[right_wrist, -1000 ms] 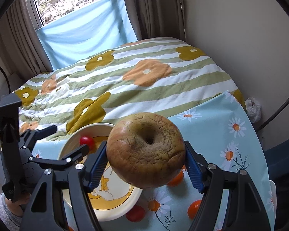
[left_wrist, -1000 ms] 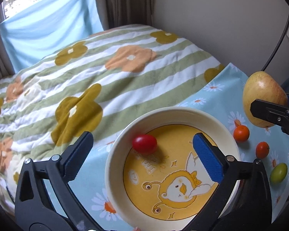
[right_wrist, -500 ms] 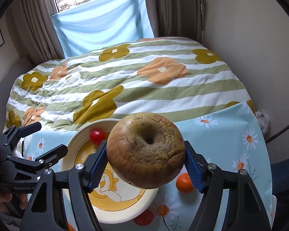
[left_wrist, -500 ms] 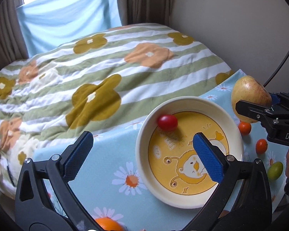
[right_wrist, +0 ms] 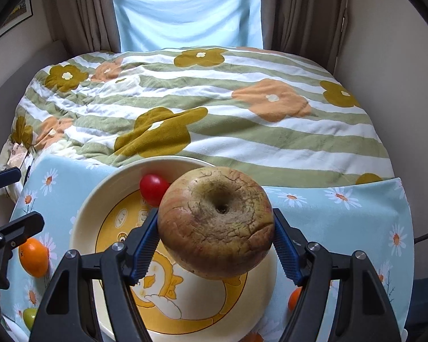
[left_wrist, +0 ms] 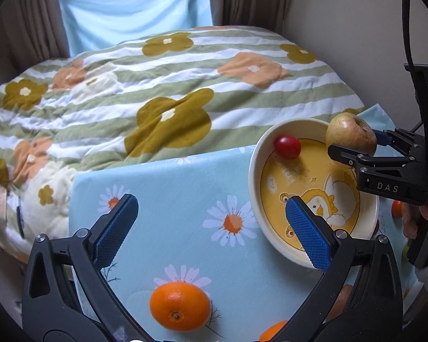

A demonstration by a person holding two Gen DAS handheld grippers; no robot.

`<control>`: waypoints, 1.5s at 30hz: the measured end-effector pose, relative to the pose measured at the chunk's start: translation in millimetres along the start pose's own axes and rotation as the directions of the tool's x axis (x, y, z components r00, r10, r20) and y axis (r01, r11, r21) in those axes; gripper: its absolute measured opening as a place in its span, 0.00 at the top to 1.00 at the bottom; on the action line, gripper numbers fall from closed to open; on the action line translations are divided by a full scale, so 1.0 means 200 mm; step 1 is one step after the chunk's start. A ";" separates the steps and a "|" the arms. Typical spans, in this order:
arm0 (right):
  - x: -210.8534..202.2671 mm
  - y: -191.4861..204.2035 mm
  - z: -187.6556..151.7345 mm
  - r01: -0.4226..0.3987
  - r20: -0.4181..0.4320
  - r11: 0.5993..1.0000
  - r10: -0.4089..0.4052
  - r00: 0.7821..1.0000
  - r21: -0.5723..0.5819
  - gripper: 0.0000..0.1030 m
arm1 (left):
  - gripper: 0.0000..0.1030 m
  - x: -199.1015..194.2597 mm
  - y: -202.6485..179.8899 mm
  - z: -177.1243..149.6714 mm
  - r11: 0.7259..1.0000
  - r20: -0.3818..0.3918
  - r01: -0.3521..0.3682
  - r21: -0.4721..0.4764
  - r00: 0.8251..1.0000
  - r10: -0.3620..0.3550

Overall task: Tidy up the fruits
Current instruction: 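Drop the red tomato into the bowl with the left tool while the right tool carries the apple, then lower the brown apple into the bowl and open the right tool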

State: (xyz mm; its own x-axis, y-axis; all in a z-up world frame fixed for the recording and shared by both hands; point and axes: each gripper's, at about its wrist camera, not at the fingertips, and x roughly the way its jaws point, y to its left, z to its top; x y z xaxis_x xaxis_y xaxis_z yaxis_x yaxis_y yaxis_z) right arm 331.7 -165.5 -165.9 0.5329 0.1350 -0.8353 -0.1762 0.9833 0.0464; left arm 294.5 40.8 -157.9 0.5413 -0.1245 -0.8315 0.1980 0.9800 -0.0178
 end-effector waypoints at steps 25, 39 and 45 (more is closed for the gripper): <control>-0.13 0.05 0.02 0.021 0.083 1.000 -0.021 0.996 -0.001 0.00 | 0.00 -0.13 0.03 -0.02 0.999 0.036 -0.001 -0.048 0.999 0.003; -0.65 0.04 -0.09 -0.022 0.144 0.999 0.027 0.989 -0.037 0.00 | 0.00 -0.64 -0.12 -0.14 0.996 0.167 -0.054 -0.076 0.984 0.066; -0.84 0.06 -0.21 -0.065 0.148 0.996 0.073 0.986 -0.056 0.00 | 0.00 -0.85 -0.17 -0.30 0.992 0.193 -0.077 -0.103 0.976 0.096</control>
State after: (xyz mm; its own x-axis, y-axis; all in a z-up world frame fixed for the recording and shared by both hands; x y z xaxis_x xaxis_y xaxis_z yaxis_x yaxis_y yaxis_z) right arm 204.9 -182.3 -48.4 0.6350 0.2227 -0.7398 -0.2568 0.9639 0.0697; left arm 147.8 37.3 -49.6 0.7056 -0.0572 -0.7062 0.0706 0.9975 -0.0103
